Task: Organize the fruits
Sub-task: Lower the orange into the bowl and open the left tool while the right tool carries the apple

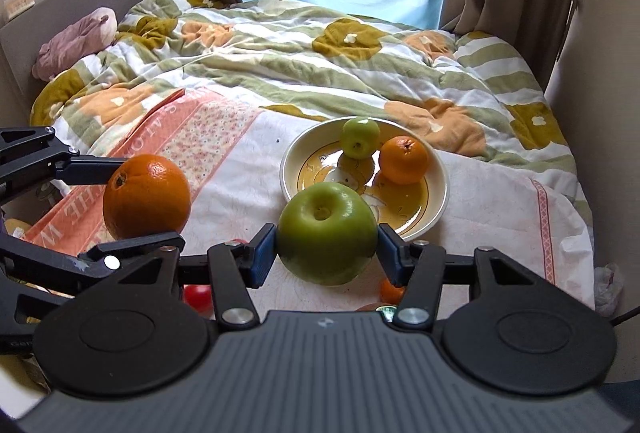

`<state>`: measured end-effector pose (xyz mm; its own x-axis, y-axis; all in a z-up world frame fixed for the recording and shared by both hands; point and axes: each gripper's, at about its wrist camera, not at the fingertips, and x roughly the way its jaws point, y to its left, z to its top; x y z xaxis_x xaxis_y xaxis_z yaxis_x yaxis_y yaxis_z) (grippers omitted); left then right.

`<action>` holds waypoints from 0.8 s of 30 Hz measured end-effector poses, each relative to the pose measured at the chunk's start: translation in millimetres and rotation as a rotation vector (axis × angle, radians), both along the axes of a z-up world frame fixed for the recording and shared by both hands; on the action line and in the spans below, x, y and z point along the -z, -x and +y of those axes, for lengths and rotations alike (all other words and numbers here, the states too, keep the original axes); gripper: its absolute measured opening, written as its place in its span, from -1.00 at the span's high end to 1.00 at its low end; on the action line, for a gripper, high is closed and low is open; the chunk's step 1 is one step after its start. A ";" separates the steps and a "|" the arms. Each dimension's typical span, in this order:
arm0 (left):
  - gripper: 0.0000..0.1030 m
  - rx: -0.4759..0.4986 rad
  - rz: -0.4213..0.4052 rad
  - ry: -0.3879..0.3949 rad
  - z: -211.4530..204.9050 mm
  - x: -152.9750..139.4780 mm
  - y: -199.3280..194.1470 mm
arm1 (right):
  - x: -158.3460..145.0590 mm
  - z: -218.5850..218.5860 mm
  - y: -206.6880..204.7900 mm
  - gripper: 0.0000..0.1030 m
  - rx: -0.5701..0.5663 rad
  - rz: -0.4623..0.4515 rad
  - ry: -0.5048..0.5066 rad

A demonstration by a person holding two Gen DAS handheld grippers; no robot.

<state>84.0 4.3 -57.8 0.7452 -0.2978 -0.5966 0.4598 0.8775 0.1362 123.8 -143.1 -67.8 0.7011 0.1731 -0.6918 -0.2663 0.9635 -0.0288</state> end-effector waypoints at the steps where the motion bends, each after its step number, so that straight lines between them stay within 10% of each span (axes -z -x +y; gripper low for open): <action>1: -0.24 0.002 -0.009 0.000 1.0 -4.0 -2.1 | -3.0 -0.6 -1.5 -0.33 0.002 -0.006 0.002; 13: -0.24 -0.024 -0.040 -0.030 -9.0 -20.3 -80.1 | -3.1 -21.9 -59.5 -0.33 -0.008 -0.023 -0.006; 24: -0.24 -0.050 0.120 -0.056 -41.3 30.1 -172.7 | 46.6 -34.4 -124.8 -0.33 -0.059 0.088 -0.024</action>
